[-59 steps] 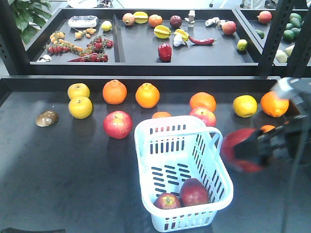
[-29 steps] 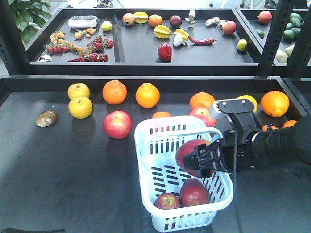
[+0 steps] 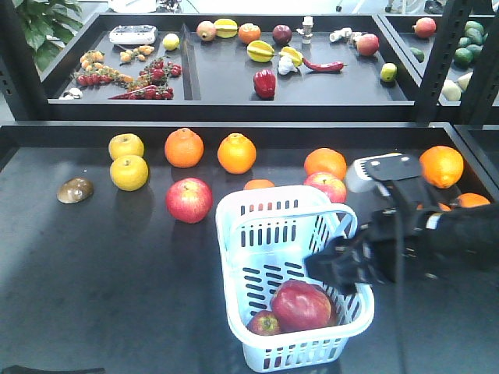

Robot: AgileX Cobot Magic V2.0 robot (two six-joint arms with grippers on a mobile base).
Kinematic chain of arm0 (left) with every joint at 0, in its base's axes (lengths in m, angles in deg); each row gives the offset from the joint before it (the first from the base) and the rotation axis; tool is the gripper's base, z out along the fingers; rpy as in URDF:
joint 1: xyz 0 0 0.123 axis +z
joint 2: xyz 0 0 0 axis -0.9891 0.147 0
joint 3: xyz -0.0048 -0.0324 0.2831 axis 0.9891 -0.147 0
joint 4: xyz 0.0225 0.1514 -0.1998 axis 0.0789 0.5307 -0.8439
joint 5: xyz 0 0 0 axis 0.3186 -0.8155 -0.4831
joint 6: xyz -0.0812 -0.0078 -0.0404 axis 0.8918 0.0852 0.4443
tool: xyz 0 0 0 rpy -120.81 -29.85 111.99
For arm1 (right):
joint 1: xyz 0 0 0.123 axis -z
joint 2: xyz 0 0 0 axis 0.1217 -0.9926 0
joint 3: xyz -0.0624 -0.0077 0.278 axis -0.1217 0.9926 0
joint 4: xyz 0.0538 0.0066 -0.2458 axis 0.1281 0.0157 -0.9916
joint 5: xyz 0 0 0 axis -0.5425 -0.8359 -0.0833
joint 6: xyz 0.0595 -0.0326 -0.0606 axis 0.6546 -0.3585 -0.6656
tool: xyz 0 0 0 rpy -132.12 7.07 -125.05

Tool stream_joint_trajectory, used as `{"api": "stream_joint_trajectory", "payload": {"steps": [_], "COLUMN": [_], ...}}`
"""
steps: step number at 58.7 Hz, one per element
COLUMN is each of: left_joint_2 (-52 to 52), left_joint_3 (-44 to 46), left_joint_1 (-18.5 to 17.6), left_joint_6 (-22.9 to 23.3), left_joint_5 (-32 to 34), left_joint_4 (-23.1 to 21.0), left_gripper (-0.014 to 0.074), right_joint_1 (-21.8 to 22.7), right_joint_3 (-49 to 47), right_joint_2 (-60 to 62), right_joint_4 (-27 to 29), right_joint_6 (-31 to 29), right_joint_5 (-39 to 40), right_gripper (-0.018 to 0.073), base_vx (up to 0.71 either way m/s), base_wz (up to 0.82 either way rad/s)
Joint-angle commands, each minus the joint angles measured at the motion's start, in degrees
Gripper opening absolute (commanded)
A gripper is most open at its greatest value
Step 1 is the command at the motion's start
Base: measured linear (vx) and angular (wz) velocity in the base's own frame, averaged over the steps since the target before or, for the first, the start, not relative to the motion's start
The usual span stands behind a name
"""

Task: Pick three apples into basket with both arms
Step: 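Carry the third apple over the basket with the right gripper, then open the right gripper to drop the apple into the basket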

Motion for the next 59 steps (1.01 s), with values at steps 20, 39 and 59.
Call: {"api": "stream_joint_trajectory", "payload": {"steps": [20,39,59], "left_joint_2": [0.2,0.2,0.2], "left_joint_3": [1.35,1.35,1.35], "left_joint_1": [-0.38,-0.38,-0.38], "left_joint_6": [0.32,0.32,0.32], "left_joint_5": [2.85,2.8,2.08], "left_joint_4": [-2.1,-2.1,-2.1], "left_gripper": [-0.0006,-0.0006,-0.0006], "right_joint_1": [0.11,0.15,0.15], "right_joint_3": [17.54,30.47,30.54], "right_joint_2": [24.62,35.71,35.83], "right_joint_4": [6.26,6.21,6.27], "right_joint_6": [-8.25,-7.89,-7.75], "right_joint_5": [9.94,19.57,19.32], "right_gripper": [-0.0008,-0.0008,-0.0008], "base_vx": [0.0,0.0,0.0], "base_wz": [0.0,0.0,0.0]}}
